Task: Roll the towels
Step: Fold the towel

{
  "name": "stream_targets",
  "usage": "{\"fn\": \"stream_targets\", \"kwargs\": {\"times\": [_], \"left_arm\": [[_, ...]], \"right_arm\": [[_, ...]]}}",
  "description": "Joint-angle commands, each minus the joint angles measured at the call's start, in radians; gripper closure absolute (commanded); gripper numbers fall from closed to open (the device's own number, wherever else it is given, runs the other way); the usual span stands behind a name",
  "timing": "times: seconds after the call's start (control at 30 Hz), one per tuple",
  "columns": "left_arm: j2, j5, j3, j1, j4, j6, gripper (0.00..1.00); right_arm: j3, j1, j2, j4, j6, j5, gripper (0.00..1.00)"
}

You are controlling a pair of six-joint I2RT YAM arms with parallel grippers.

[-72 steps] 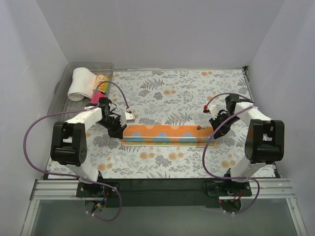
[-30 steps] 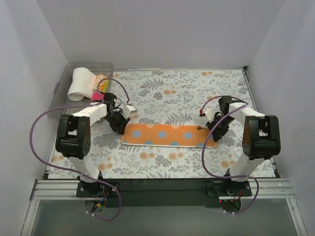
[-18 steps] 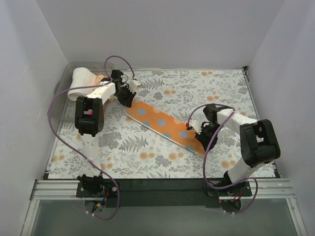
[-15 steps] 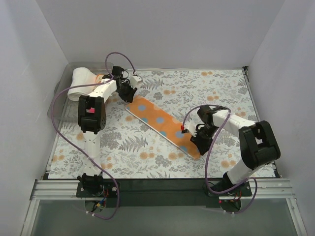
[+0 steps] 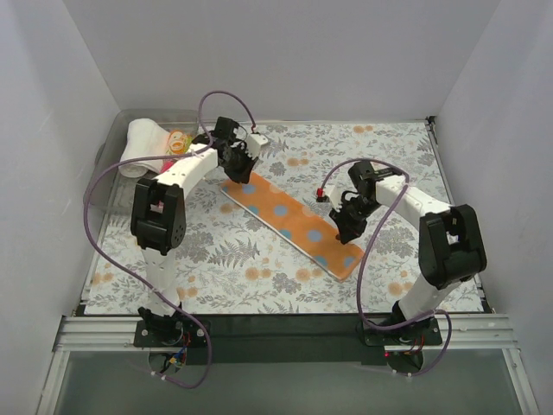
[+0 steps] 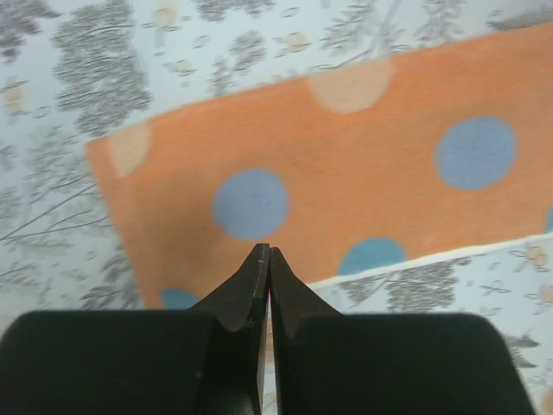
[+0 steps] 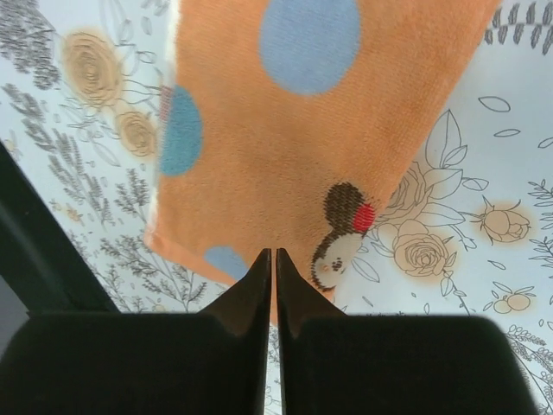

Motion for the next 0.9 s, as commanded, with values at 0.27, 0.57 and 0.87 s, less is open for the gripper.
{"fn": "stream_targets", "kwargs": {"times": [0.27, 0.57, 0.87], "left_arm": [[0.045, -0.104, -0.091, -0.032, 0.018, -0.181, 1.0], [0.202, -0.043, 0.029, -0.037, 0.056, -0.047, 1.0], [0.389, 0.104, 0.343, -0.054, -0.008, -0.003, 0.92]], "right_arm": [[-0.051, 0.006, 0.082, 0.061, 0.025, 0.105, 0.99], [-0.092, 0.153, 0.162, 0.06, 0.057, -0.079, 0.99], [0.011, 0.449, 0.271, 0.118, 0.135, -0.211, 0.99]]}}
